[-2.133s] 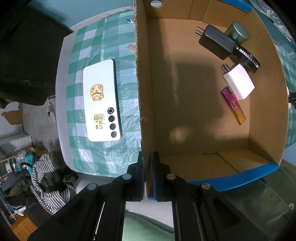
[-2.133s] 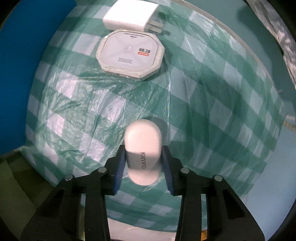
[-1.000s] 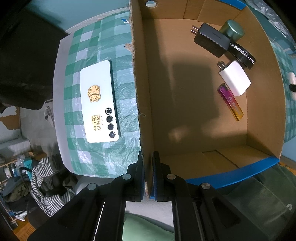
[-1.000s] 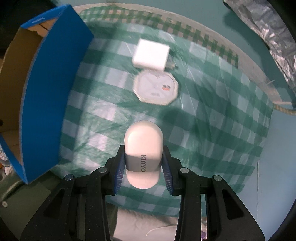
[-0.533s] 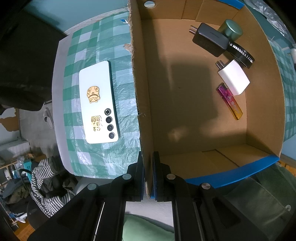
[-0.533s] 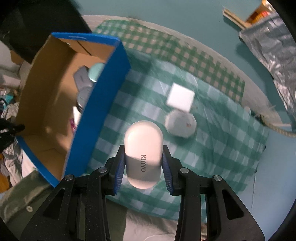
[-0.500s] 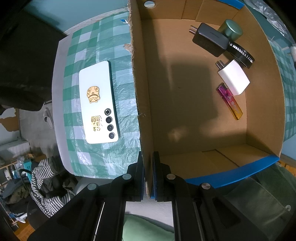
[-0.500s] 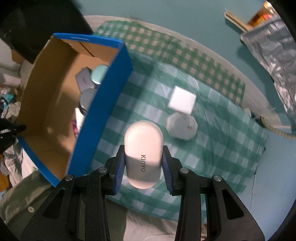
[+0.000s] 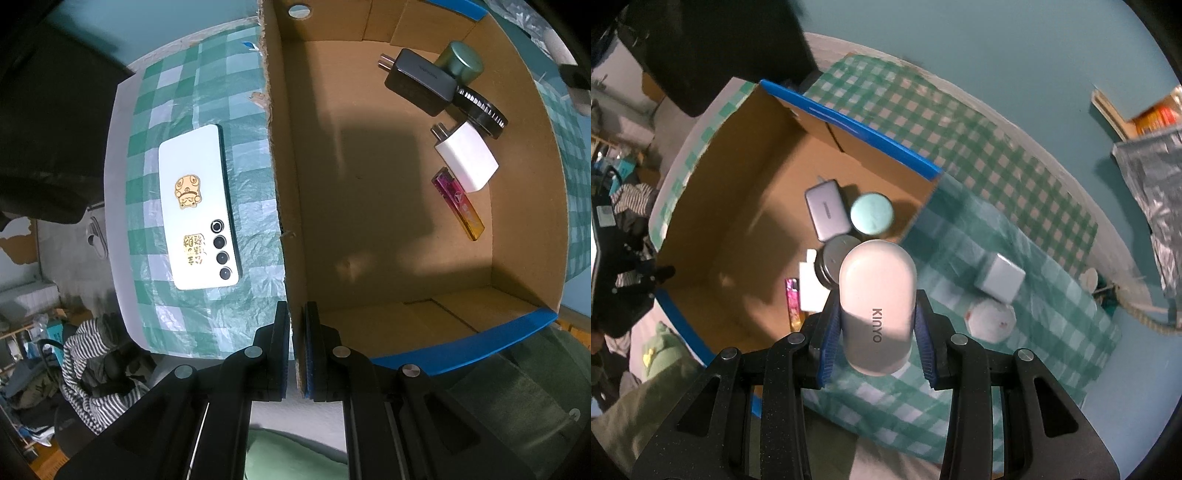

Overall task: Organize rigid objects
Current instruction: 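Lift the Kinyo case with the right gripper and carry it over the box, then lower the case beside the teal tin and open the right gripper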

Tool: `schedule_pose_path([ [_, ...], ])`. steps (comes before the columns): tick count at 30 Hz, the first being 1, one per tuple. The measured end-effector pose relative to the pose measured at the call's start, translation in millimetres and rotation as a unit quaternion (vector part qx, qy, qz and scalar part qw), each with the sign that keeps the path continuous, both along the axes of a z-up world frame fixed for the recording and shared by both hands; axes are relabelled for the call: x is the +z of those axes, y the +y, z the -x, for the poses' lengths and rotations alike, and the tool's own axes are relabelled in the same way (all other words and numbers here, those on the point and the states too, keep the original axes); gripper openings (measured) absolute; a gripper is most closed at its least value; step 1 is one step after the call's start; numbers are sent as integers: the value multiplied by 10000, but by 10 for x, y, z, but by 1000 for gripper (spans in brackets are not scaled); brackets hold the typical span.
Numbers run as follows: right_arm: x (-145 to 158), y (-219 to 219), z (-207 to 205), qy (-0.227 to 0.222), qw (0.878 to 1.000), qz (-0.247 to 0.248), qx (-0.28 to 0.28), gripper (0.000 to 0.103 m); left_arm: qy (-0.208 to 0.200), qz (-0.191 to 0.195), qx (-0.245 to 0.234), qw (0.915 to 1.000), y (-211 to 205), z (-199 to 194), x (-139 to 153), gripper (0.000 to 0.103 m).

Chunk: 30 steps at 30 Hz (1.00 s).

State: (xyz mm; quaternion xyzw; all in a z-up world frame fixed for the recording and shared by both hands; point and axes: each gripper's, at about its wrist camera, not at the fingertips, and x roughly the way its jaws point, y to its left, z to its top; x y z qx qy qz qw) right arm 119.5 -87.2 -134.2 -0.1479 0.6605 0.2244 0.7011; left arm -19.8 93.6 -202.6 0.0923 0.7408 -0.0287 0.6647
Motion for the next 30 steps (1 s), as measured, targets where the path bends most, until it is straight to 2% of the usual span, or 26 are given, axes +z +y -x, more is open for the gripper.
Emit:
schedule_pose_path([
  [11,-283,350,-180,239,9996,81,156,37,3,30,44,10000,15,-14,9,8],
  [23,-607,552,-282,286,9989,291,242,36,22,73,89,9999,32,-7,-4,8],
  [30,-583,538,-305,164,9995,196,174,36,39,66,82,9999,26,-7,-7,8],
])
